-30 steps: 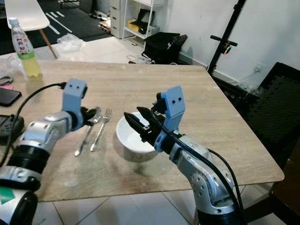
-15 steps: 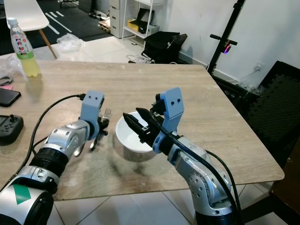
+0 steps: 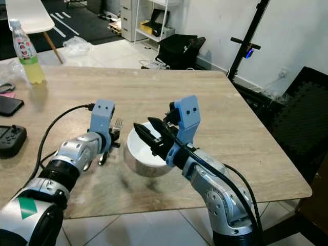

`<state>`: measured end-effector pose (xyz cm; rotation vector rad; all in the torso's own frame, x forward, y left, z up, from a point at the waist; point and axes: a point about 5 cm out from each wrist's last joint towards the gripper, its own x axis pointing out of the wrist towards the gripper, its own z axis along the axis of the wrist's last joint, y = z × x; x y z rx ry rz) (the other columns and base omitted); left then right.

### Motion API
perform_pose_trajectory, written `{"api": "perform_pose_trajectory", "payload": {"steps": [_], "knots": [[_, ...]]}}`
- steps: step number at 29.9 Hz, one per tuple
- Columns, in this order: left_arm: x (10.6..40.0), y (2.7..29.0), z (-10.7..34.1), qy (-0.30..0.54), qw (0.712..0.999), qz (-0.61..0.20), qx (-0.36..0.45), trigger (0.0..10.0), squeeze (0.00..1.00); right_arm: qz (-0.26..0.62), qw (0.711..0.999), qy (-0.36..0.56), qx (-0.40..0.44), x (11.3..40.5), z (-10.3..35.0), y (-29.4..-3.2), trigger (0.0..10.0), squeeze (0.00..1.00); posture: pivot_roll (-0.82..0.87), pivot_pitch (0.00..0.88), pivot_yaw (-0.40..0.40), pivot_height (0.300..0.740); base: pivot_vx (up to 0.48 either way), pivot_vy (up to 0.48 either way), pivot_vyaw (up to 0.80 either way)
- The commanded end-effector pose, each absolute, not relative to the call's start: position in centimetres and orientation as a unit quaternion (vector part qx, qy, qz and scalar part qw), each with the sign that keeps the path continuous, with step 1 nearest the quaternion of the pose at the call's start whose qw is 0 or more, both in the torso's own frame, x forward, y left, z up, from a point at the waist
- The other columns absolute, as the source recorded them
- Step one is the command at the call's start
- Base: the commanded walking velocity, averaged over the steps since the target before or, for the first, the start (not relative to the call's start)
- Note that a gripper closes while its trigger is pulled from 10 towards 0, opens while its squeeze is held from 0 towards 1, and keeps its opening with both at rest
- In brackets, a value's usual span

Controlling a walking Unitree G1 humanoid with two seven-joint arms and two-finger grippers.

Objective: Setting the table

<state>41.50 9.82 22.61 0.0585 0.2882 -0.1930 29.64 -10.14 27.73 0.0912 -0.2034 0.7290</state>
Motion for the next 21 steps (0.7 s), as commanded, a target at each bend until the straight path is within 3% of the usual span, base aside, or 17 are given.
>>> {"api": "perform_pose_trajectory", "payload": {"steps": [1, 2, 4, 5, 6, 7, 8, 10, 11, 21], "knots": [[41.4, 9.9, 21.7, 0.159, 0.983, -0.091, 0.029, 10.0, 0.00, 0.359, 0.926, -0.102, 0.047, 29.4, 27.7, -10.1, 10.0, 0.00, 0.15, 0.165, 0.003, 0.740, 0.000, 0.000, 0.00], [41.4, 10.0, 21.3, 0.167, 0.982, -0.087, 0.029, 7.8, 0.00, 0.358, 0.927, -0.102, 0.048, 29.4, 27.7, -10.2, 10.0, 0.00, 0.15, 0.165, 0.003, 0.740, 0.000, 0.000, 0.00], [41.3, 10.1, 21.2, 0.170, 0.981, -0.086, 0.028, 7.8, 0.00, 0.357, 0.927, -0.103, 0.048, 29.4, 27.7, -10.2, 10.0, 0.00, 0.15, 0.166, 0.004, 0.740, 0.000, 0.000, 0.00], [41.3, 10.1, 20.9, 0.178, 0.980, -0.086, 0.021, 6.0, 0.00, 0.356, 0.928, -0.102, 0.048, 29.4, 27.6, -10.2, 10.0, 0.00, 0.15, 0.167, 0.004, 0.740, 0.000, 0.000, 0.00], [41.3, 10.1, 20.8, 0.180, 0.980, -0.087, 0.019, 6.0, 0.00, 0.356, 0.928, -0.102, 0.048, 29.4, 27.6, -10.2, 10.0, 0.00, 0.15, 0.167, 0.004, 0.740, 0.000, 0.000, 0.00], [41.2, 10.2, 20.6, 0.181, 0.979, -0.086, 0.020, 4.1, 0.00, 0.356, 0.928, -0.102, 0.049, 29.4, 27.6, -10.2, 10.0, 0.00, 0.15, 0.167, 0.004, 0.740, 0.000, 0.000, 0.00], [41.2, 10.2, 20.5, 0.184, 0.979, -0.085, 0.020, 3.2, 0.00, 0.356, 0.928, -0.103, 0.049, 29.4, 27.6, -10.2, 10.0, 0.00, 0.15, 0.168, 0.004, 0.740, 0.000, 0.000, 0.00], [41.2, 10.3, 20.3, 0.187, 0.979, -0.084, 0.018, 3.0, 0.00, 0.356, 0.928, -0.103, 0.049, 29.4, 27.6, -10.2, 10.0, 0.00, 0.15, 0.168, 0.004, 0.740, 0.000, 0.000, 0.00], [41.2, 10.3, 20.2, 0.189, 0.978, -0.084, 0.018, 0.0, 0.00, 0.356, 0.928, -0.103, 0.049, 29.4, 27.6, -10.2, 10.0, 0.00, 0.15, 0.168, 0.004, 0.740, 0.000, 0.000, 0.00], [41.1, 10.3, 19.5, 0.204, 0.976, -0.079, 0.010, 0.0, 0.00, 0.356, 0.927, -0.106, 0.053, 29.4, 27.8, -10.1, 10.0, 0.00, 0.15, 0.172, 0.006, 0.740, 0.000, 0.000, 0.00]]}}
